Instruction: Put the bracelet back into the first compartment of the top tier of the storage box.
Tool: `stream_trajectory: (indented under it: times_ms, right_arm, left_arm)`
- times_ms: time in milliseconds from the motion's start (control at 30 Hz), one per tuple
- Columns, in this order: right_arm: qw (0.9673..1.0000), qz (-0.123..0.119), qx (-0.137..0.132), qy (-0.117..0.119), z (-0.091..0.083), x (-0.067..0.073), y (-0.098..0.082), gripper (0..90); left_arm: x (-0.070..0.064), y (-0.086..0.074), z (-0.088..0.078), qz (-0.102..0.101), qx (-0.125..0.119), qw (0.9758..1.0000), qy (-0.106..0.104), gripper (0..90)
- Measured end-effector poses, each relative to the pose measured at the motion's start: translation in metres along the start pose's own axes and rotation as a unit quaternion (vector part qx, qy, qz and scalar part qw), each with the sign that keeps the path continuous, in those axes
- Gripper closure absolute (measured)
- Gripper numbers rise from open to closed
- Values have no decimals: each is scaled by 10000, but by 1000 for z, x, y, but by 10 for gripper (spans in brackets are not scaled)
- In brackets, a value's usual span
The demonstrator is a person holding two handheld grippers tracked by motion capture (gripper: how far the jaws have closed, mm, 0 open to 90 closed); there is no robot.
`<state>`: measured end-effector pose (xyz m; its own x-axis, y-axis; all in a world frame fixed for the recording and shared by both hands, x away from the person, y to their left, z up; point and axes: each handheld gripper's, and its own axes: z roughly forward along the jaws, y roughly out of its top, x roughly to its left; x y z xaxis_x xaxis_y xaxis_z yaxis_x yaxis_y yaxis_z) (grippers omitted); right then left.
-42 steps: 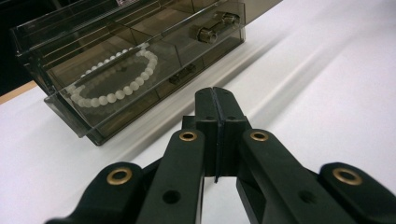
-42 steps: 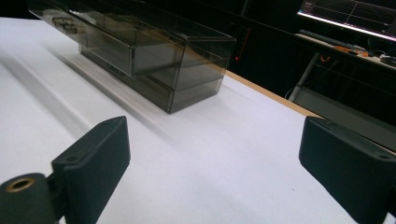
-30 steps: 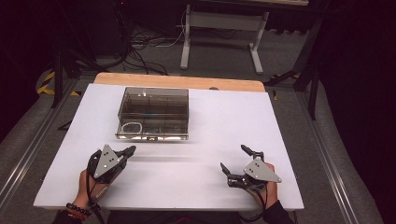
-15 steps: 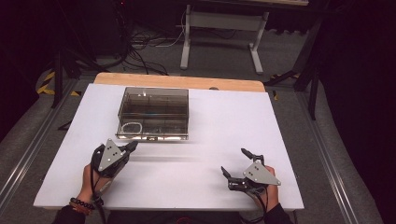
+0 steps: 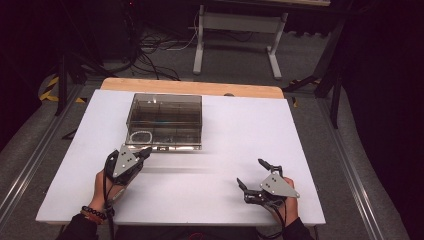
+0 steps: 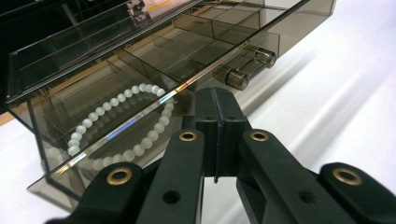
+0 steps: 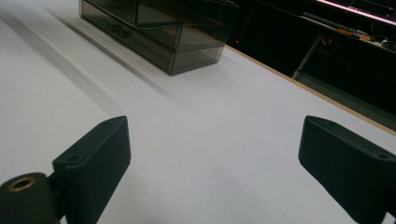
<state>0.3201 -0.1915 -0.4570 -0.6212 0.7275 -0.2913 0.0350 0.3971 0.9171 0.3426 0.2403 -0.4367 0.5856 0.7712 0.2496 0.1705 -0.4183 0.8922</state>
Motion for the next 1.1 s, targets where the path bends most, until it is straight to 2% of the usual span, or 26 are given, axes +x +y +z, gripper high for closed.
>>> stream_trajectory:
  times_ms: [300, 833, 1100]
  right_arm:
    - [10000, 10, 3, 2, 0, 0, 0, 97]
    - [10000, -10, -35, -20, -1, 0, 1, 100]
    - [9999, 88, -84, -42, -2, -1, 1, 112]
  left_arm:
    - [1, 1, 5, 67, 12, 10000, 12, 895]
    - [2, 3, 10, 69, -6, 10000, 22, 895]
    - [5, 3, 13, 53, -3, 10000, 60, 895]
